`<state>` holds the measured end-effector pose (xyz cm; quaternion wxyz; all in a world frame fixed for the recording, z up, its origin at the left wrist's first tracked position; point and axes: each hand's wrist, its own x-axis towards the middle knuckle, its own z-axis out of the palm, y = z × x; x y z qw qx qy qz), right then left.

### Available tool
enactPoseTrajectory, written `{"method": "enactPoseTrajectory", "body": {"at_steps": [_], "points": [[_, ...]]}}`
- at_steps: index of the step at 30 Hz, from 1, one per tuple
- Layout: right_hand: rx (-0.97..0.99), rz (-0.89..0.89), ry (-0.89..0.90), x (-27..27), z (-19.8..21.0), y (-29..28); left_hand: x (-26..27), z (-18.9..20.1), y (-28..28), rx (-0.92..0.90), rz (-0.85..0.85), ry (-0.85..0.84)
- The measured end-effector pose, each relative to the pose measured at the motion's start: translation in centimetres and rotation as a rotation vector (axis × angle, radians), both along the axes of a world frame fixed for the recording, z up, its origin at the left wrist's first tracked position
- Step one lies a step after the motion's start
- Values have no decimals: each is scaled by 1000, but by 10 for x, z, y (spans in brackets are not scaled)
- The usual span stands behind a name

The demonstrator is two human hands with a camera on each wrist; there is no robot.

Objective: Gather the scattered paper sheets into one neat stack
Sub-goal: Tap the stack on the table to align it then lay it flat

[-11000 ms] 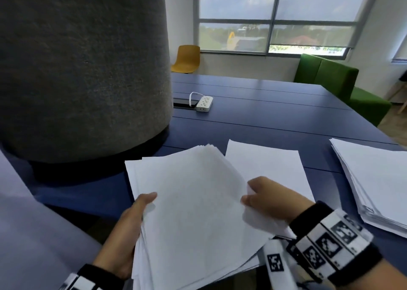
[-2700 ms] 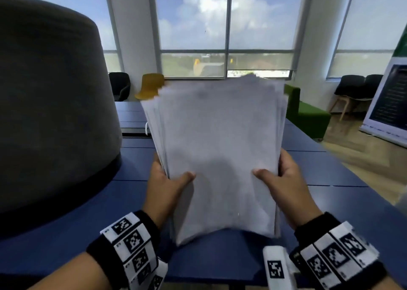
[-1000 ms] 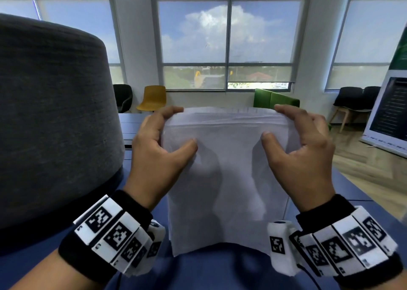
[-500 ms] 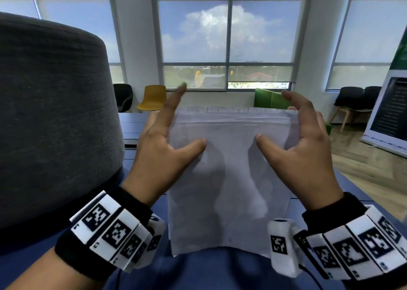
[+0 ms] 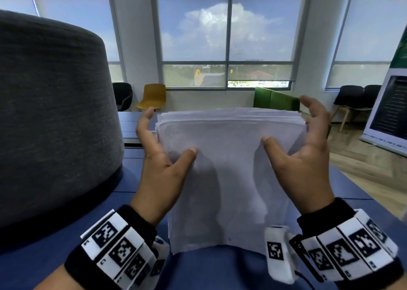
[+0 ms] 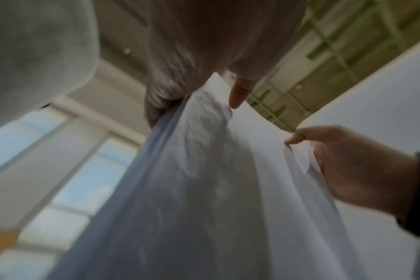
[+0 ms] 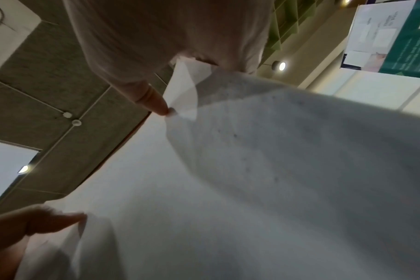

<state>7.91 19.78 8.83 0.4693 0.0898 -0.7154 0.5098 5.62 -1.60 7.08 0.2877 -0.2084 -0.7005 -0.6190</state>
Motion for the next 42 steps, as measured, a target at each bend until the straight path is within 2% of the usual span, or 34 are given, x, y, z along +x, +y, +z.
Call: {"method": "enactPoseTrajectory", "body": {"at_steps": [3,6,11,14,19,21,24,27,30,33,35,38,40,42], "points": [[-194,111,-128,-4,-22,1,-3,-20,2,83,-45,-139],[-246,78,-247,-12,-43,0,-5,-31,6,144,-36,-192],[-299,61,-122,-15,-28,-5,-4,-14,12,164,40,-83],[-239,51,-95,-18,-18,-1,-8,-4,9,122,54,-38],[-190,46,-190,-9,-33,-5,-3,-27,12,112,69,-136],[-181,65,-160,-6,-32,-7,-2,-27,12,125,61,-112],[-161,73,-49,1,-12,-10,-3,-6,11,110,72,-4],[64,-74,-37,3,11,-9,-4,17,10,-18,135,157],[249,-230,-124,1,15,-6,-5,27,6,-216,240,73],[282,-308,-180,4,13,-8,-1,23,6,-263,278,31],[224,-283,-185,6,15,-8,3,24,7,-238,263,25],[98,-140,-175,6,19,-11,6,25,13,-194,195,1],[117,-81,-179,6,18,-19,9,25,20,-186,124,2],[165,-101,-184,3,15,-22,8,25,23,-168,117,17]]}}
